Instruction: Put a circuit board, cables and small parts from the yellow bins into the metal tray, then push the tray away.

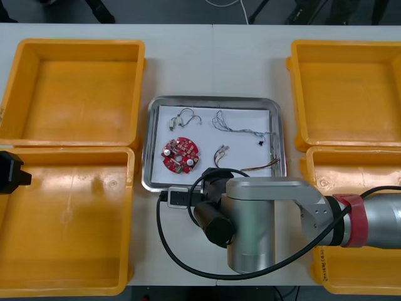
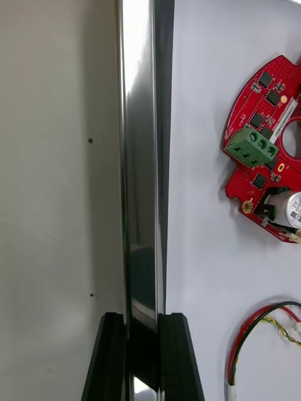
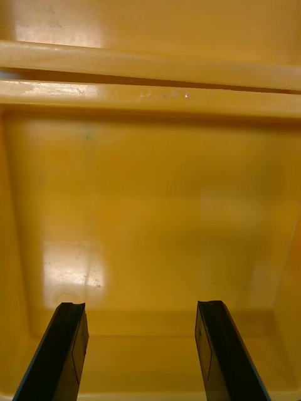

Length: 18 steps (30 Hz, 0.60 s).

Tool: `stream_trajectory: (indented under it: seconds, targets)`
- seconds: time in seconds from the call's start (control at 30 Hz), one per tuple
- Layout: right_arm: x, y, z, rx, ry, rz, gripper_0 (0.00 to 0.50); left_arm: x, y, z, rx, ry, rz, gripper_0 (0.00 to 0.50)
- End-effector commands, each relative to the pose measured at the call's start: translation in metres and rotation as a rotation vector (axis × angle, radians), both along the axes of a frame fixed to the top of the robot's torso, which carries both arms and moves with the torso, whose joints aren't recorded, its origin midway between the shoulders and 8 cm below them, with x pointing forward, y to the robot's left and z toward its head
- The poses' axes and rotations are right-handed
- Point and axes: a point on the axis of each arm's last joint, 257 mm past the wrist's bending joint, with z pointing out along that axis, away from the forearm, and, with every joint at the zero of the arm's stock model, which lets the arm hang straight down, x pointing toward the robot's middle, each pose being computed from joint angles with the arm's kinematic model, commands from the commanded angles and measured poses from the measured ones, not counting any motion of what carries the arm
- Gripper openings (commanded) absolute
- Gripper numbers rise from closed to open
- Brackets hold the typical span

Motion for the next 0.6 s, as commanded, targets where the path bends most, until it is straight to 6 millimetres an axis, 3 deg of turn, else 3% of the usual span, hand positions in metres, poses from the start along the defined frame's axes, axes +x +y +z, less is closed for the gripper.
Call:
stream_trajectory:
  seconds: [0.03, 0.6]
  targets:
    - [0.033, -0.033, 0.012, -0.014, -0.049, -0.086, 0.0, -0.005, 0.014, 0.011, 0.082, -0.015, -0.065, 0.5]
    - [0.057, -0.013, 0.026, 0.031, -0.094, -0.07, 0.0, -0.005, 0.014, 0.011, 0.082, -0.015, -0.065, 0.5]
